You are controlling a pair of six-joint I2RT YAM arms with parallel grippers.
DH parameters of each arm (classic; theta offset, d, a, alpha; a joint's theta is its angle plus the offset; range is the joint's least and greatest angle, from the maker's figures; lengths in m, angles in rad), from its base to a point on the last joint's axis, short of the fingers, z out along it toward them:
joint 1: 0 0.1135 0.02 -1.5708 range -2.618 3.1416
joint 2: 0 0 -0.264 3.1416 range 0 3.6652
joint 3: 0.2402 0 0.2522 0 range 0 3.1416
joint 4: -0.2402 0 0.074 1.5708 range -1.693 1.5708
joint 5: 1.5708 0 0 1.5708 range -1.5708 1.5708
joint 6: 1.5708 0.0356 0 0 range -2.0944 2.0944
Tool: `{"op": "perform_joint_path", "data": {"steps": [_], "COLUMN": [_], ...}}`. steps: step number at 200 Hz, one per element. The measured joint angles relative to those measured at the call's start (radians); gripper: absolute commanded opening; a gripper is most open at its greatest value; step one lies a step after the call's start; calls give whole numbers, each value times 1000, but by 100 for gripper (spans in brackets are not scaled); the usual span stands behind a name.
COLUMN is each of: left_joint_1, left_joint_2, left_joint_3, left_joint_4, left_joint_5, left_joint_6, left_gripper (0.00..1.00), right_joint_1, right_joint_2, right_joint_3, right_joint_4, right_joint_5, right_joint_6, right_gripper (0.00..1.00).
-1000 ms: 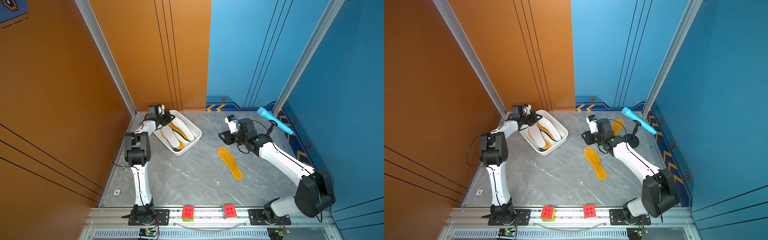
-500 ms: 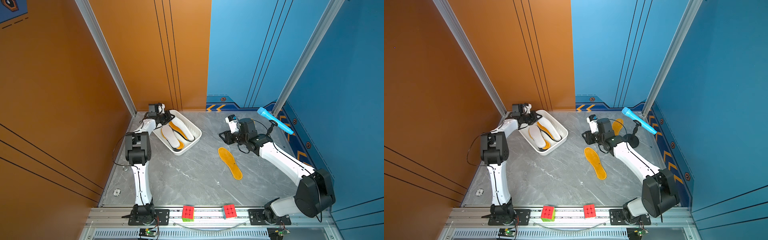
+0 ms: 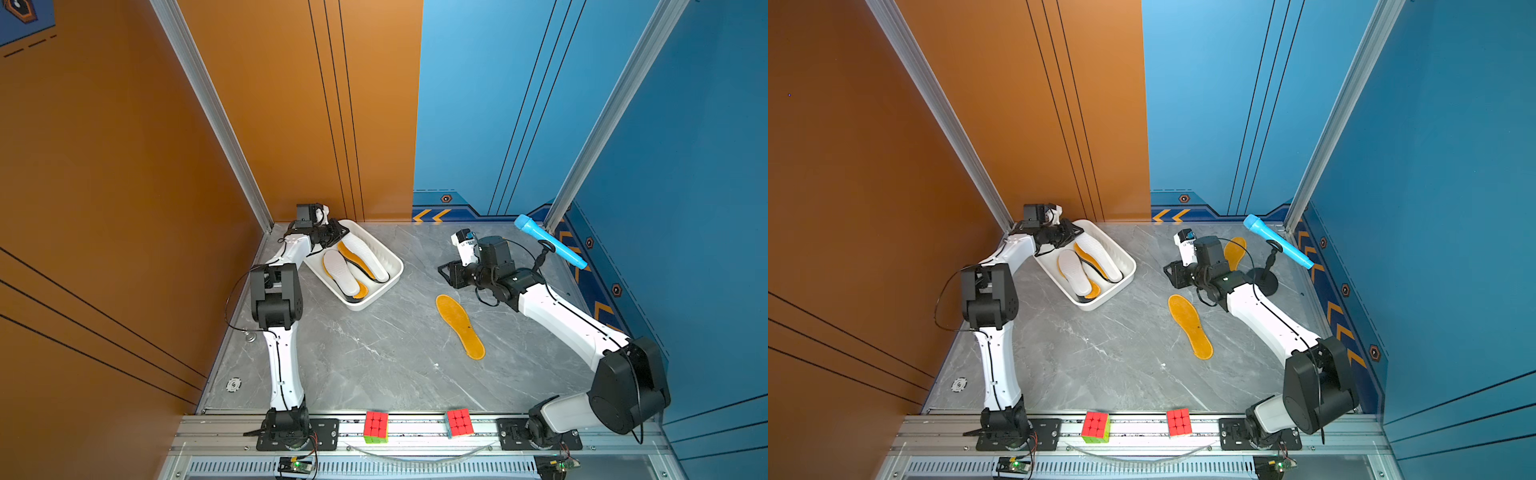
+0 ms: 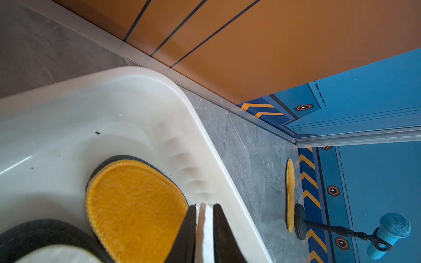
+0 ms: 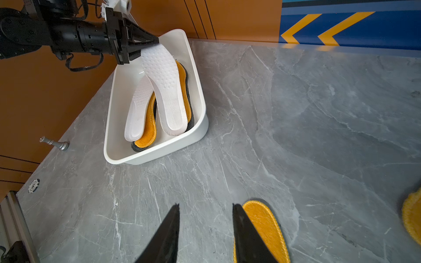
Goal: Put the insoles into the storage box
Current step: Place the insole in the storage box.
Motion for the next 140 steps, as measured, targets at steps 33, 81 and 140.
{"op": "perform_joint_path", "data": {"steps": [33, 81, 140], "left_joint_1": [0, 11, 30], "left_joint_2": [18, 28, 35], "left_joint_3": [13, 14, 43], "left_joint_4": [-20, -40, -54], "left_joint_5": [0, 0, 0], "left_joint_6": [6, 6, 6], "left_gripper": [17, 17, 18], "right_joint_1": [-1, -2, -2], "right_joint_2": [0, 12, 28], "right_joint_3": [0, 0, 0], "right_joint_4": [0, 2, 8], "right_joint_5": [0, -3, -9], "right_joint_6": [0, 0, 3], "right_gripper": [40, 40, 41]}}
